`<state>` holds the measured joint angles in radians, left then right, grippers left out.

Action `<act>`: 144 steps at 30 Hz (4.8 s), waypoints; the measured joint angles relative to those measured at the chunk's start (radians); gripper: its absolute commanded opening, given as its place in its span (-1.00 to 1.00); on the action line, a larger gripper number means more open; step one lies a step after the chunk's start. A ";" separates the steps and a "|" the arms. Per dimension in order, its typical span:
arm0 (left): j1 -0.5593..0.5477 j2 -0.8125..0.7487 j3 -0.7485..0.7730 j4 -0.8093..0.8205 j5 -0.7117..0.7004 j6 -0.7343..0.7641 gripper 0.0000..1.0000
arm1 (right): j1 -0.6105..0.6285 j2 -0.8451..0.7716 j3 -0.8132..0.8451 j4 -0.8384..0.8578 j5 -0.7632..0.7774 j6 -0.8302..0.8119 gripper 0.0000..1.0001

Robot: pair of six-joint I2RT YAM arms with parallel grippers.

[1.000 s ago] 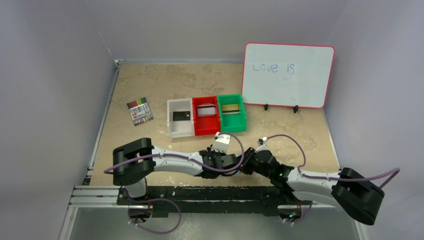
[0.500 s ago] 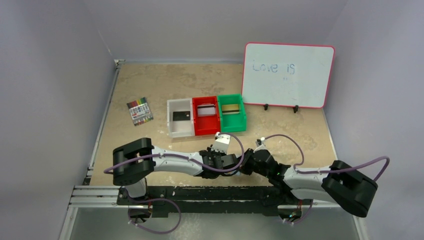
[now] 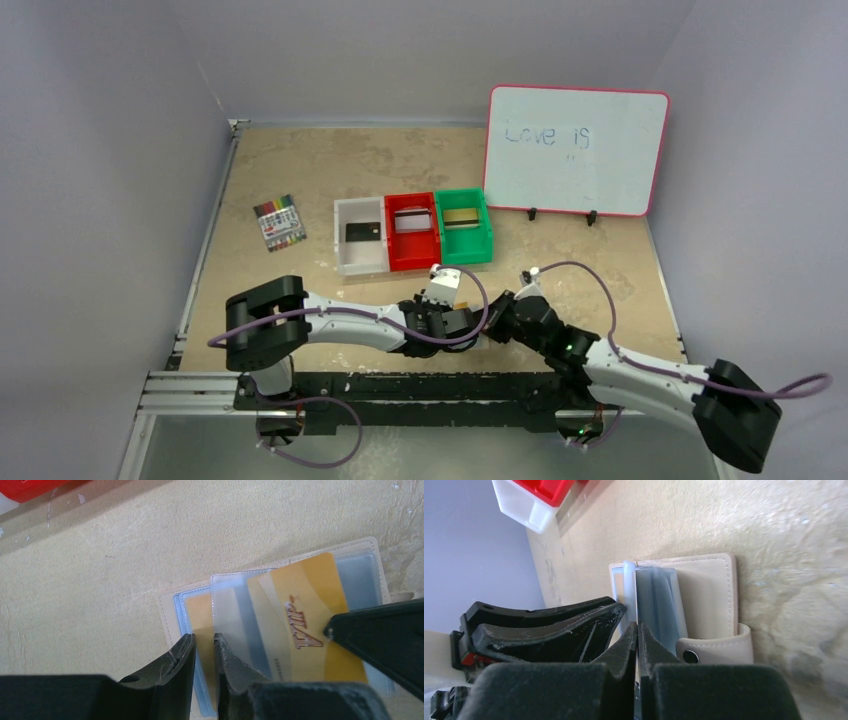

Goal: Take the credit cards out of the card holder

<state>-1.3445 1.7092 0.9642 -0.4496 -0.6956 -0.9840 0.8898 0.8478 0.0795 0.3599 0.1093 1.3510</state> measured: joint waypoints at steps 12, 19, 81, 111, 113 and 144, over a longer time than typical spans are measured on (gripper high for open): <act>-0.001 0.000 0.001 -0.006 -0.005 -0.002 -0.59 | -0.001 -0.256 0.073 -0.402 0.145 -0.048 -1.00; -0.004 -0.098 -0.018 -0.014 -0.033 -0.020 -0.08 | -0.001 -0.270 0.102 -0.412 0.156 -0.154 -1.00; 0.382 -0.793 -0.184 0.114 1.170 0.637 -1.00 | -0.003 -0.023 0.359 0.041 -0.759 -1.037 -0.22; 0.382 -0.836 -0.185 0.133 1.189 0.637 -1.00 | -0.004 0.047 0.446 0.003 -0.888 -1.130 -0.54; 0.382 -0.836 -0.185 0.133 1.189 0.637 -1.00 | -0.004 0.047 0.446 -0.002 -0.888 -1.132 -0.65; 0.383 -1.081 -0.185 -0.017 0.308 0.569 0.51 | -0.006 0.006 0.430 -0.046 -0.501 -1.338 -1.00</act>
<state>-0.9615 0.6277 0.7792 -0.4664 -0.3874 -0.4149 0.8833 0.8536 0.5098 0.3141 -0.3916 0.0128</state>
